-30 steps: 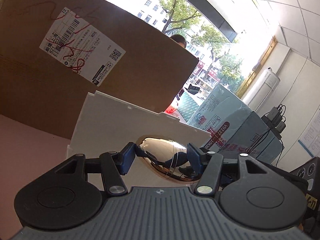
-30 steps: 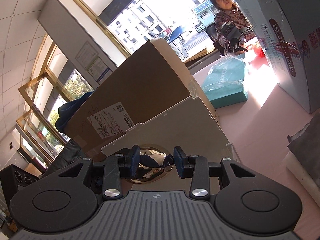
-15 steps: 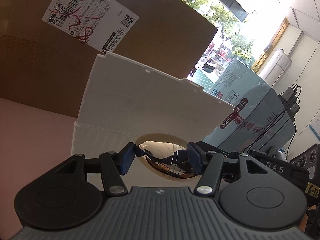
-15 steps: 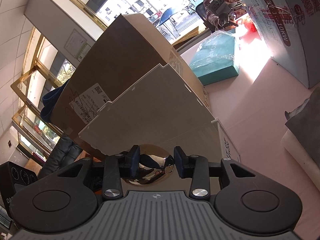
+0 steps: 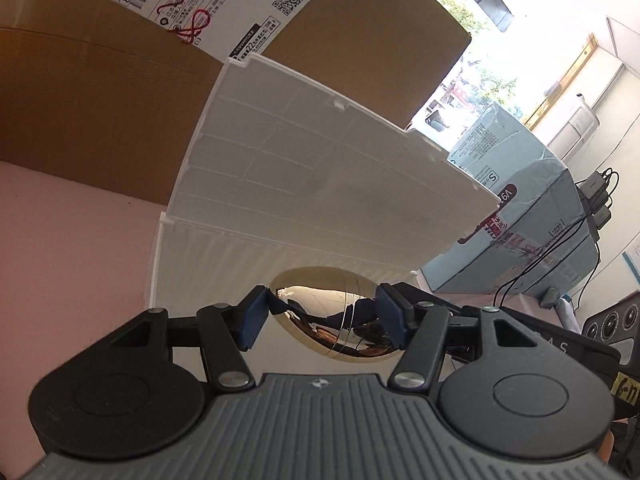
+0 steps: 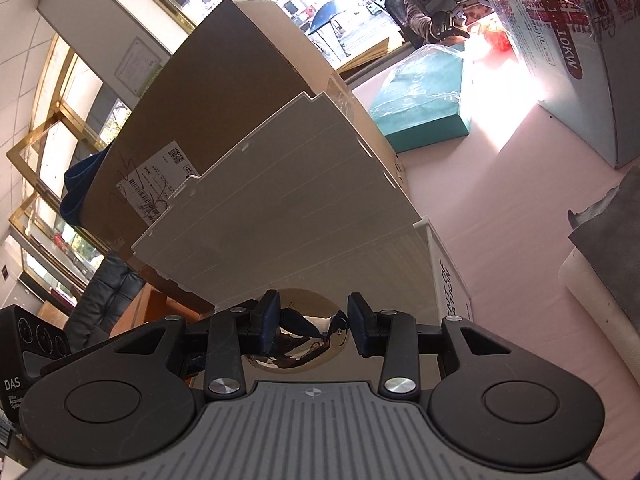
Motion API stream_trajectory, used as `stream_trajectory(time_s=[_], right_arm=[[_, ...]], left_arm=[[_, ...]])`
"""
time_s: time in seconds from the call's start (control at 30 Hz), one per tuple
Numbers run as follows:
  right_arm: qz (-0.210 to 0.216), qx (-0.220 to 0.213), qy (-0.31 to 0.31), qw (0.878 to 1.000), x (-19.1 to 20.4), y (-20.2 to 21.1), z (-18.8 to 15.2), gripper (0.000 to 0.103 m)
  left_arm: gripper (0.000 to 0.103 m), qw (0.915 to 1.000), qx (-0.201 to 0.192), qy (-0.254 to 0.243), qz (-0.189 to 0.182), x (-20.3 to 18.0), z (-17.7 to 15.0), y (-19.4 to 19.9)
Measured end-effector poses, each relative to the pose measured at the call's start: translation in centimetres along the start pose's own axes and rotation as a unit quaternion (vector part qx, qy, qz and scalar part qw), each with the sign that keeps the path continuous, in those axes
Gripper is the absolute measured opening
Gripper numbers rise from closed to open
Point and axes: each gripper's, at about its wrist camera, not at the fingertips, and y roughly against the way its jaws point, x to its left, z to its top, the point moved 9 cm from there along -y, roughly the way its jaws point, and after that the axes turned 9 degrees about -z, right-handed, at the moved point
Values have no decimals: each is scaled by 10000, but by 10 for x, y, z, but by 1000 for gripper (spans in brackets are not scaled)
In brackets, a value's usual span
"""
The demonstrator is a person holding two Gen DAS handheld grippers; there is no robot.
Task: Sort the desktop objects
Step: 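Lift the gold egg and carry it into the white box with both tools, then open the right tool inside the box while the left tool releases the egg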
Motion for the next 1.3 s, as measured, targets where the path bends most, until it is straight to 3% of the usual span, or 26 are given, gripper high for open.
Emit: stream_trajectory(time_s=[0.23,0.27,0.33,0.37,0.4,0.47,0.57,1.13,1.23,1.3], right_arm=[[-321,165,283,9989,4,-6,4,34],[-407,174,376,9983,7,-7,4,32],[-390,304,488,9976,12,-11,2,12],[-316,420,507,9973,16,-14,0,3],[-410,571,495,9963,17,-19,-3,3],[-634,648,649,9938,16,-31,-8,3],[-821,808,709,9908,14,-46,-16,3],[-1036,783,743,9887,3,-51,-21,3],[-951,784,654,9902,2,-48,-20,3],[-829,734,568,9922,3,-42,-18,3]], left_arm=[[55,9998,114,-123,98,2,-3,-2],[54,9998,129,-139,108,2,-4,-3],[53,9998,209,-75,-5,4,-6,-5],[47,9994,300,32,-189,4,-8,-8],[38,9985,397,159,-332,4,-10,-11],[29,9973,532,357,-366,11,-13,-15],[22,9969,590,402,-324,19,-14,-18],[24,9976,577,317,-209,16,-14,-21],[28,9981,510,311,-177,17,-12,-17],[38,9989,382,247,-109,16,-8,-13]])
